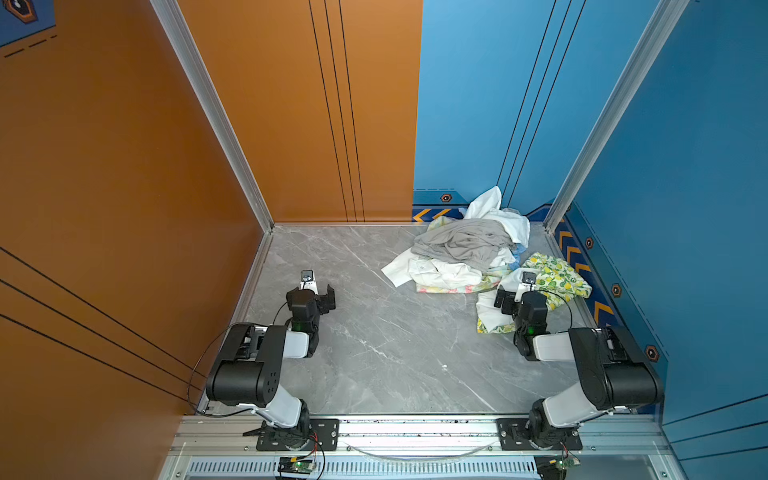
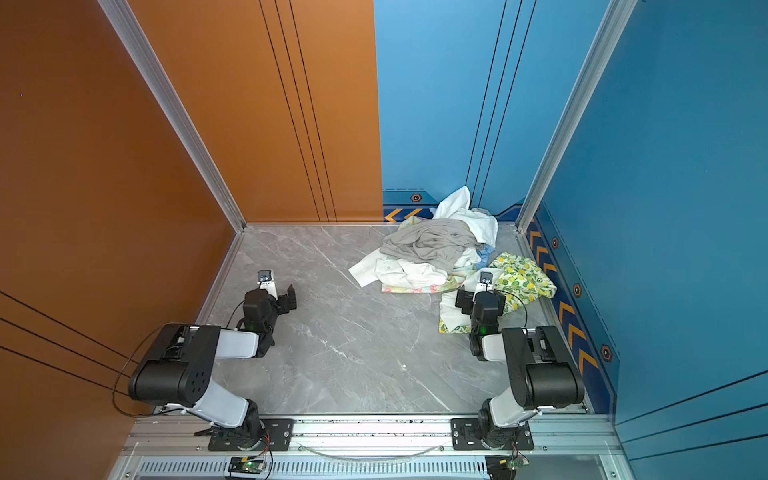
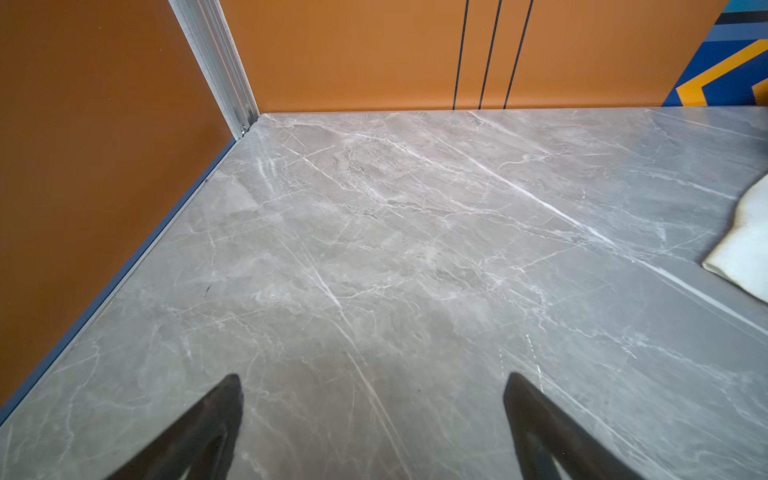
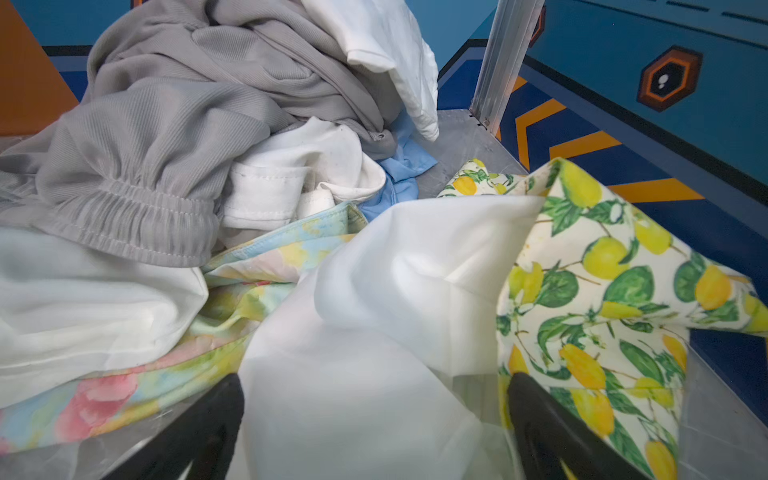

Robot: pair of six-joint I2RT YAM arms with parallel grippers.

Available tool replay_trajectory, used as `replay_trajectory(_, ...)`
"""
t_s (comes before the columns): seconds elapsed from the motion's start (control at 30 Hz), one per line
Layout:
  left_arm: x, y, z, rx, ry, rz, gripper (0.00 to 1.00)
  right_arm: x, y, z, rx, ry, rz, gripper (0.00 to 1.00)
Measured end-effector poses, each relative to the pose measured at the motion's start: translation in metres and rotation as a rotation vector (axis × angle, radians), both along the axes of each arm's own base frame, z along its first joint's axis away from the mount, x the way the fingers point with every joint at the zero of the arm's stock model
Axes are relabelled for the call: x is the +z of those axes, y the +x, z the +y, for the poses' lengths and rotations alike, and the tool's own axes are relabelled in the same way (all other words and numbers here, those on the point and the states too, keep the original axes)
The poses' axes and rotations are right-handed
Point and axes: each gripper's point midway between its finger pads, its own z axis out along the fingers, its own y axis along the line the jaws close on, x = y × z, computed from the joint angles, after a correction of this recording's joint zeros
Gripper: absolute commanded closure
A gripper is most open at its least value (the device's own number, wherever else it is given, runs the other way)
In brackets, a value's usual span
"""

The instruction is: Pick out a specific cloth from the pile

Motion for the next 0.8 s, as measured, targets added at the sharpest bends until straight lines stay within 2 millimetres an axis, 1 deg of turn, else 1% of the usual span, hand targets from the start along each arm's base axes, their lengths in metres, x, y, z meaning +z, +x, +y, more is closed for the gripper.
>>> replay_trajectory(0.8,-0.0001,0.0001,-0.0003,-0.005,0.006,0.001,0.02,0.0000,0.0005,0.0004,0.008,0.008,-0.001,0.00)
